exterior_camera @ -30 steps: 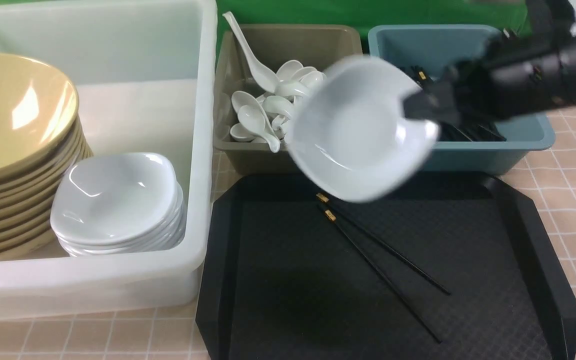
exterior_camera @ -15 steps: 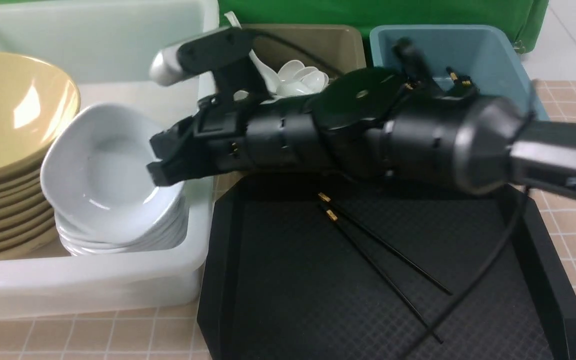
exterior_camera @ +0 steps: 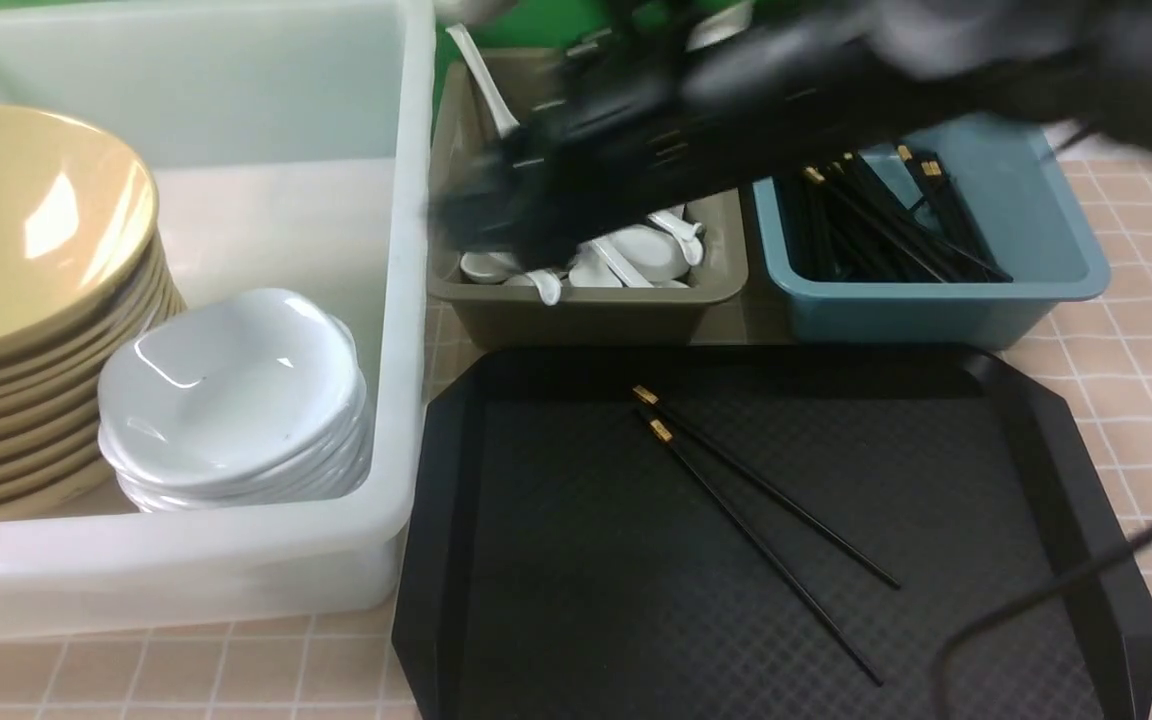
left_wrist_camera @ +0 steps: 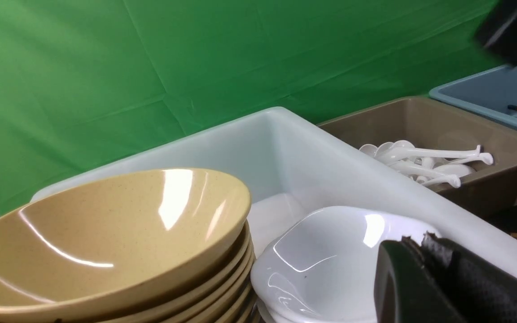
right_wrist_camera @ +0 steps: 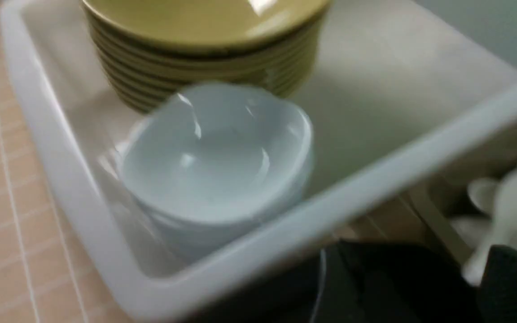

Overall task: On brown table put chopsticks spoon bowls plates into blue grey white boxes.
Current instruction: 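Place the white bowl into the white bin on top of the stacked bowls with the right gripper, then grasp the chopsticks with the right gripper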

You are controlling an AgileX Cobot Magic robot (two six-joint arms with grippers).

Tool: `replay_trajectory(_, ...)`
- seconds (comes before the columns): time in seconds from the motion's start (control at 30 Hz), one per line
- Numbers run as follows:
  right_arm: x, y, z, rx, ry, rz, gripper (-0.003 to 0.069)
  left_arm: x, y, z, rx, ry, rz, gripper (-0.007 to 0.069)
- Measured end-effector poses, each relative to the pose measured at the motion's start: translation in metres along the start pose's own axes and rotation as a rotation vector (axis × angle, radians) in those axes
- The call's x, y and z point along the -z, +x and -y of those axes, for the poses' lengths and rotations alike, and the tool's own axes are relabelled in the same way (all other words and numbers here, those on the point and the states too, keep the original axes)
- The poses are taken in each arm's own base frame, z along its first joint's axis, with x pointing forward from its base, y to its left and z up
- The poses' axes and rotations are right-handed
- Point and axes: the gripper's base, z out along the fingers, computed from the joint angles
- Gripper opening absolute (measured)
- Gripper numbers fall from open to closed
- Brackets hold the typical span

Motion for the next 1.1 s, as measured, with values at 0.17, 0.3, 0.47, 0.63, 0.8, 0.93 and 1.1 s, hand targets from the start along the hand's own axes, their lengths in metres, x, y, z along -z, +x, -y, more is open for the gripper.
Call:
replay_trajectory(0.17,0.001,0.062,0.033,-0.123,0.150,-0.351,0.0456,0.000,0.000,0.000,0.000,-0.003,0.003,0.0007)
replay_trajectory(0.3,-0.026,0.116,0.034,-0.181,0.170,-0.457,0.0456,0.000,0.000,0.000,0.000,-0.005,0.004,0.0007)
replay_trajectory(0.47,-0.056,0.149,0.035,-0.176,0.178,-0.474,0.0459,0.000,0.000,-0.001,0.000,-0.006,0.005,0.0007)
replay_trajectory(0.63,-0.081,0.167,0.041,-0.162,0.170,-0.514,0.0486,0.000,0.000,-0.001,0.000,-0.006,0.005,0.0007)
replay_trajectory(0.8,-0.097,0.172,0.046,-0.153,0.166,-0.528,0.0572,0.000,0.000,-0.001,0.000,-0.006,0.005,0.0007)
replay_trajectory(0.93,-0.109,0.173,0.048,-0.112,0.148,-0.547,0.0577,0.000,0.000,0.000,0.000,-0.004,0.004,0.0007)
replay_trajectory(1.1,-0.114,0.173,0.043,-0.099,0.131,-0.567,0.0393,0.000,0.000,0.000,0.000,-0.004,0.004,0.0007)
